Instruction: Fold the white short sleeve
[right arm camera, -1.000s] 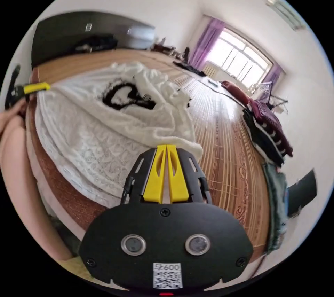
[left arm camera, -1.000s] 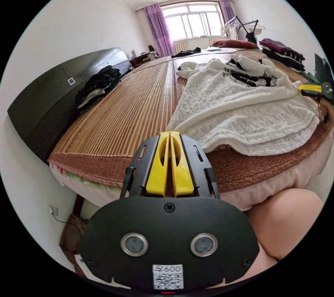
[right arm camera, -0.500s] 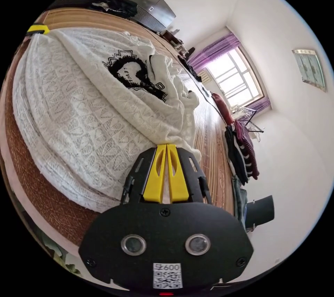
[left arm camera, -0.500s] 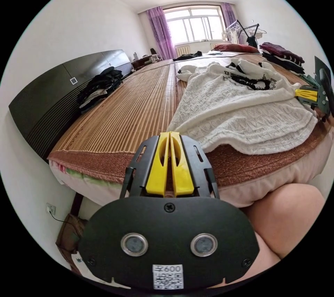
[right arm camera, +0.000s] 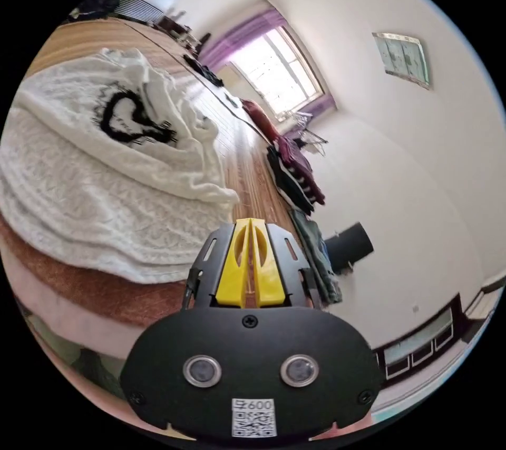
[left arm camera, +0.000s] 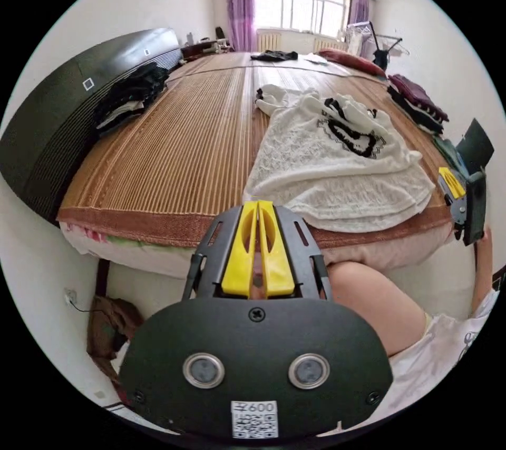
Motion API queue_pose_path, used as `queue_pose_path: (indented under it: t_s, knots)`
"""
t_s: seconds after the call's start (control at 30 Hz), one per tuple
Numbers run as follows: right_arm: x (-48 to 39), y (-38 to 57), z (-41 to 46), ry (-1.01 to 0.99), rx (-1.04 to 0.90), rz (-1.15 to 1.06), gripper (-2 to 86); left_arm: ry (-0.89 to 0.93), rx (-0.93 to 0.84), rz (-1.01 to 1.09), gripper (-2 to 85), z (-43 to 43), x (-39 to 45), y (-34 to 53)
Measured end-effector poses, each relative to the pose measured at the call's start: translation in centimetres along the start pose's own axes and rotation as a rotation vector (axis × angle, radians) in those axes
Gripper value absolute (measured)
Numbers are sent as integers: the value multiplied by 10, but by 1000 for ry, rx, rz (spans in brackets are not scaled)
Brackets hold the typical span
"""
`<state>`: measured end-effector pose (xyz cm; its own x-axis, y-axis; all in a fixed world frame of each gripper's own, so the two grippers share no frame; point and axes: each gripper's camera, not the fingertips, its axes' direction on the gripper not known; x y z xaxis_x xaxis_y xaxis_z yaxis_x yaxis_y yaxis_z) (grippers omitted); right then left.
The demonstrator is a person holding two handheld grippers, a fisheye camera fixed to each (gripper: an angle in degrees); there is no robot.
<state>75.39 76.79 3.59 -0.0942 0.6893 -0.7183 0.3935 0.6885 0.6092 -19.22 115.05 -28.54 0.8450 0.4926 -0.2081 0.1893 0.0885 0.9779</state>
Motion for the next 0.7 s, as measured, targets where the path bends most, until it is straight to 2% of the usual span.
queue_pose_path:
  t_s: [0.07,0.2,0.33,0.43,0.5,0.6,0.63,0.7]
  knots:
    - [-1,-5,-15,-36,-22,7,-8,-132,49,169,8,-11,44,-11]
    - [13,-25,-22,-398,-182,37,-8,-351,146,337,7,-15,105,-18]
    - [1,-33,-1,-791,-408,-135,-8,-235,-89,378,8,12,141,-39]
    - [-3,-25,-11,-798,-391,-225,-8,-162,-85,618,7,25,175,-28]
    - [1,-25,-13,-792,-427,-210,-8,-218,-145,535,7,41,175,-36]
    - [31,-22,-17,-919,-403,-128,-8,-135,-97,497,7,47,163,-36]
    - [46,-22,-17,-957,-393,-84,-8,-77,-93,379,7,47,148,-39]
    - [64,-19,-19,-989,-340,-47,-8,99,-90,277,7,48,127,-40]
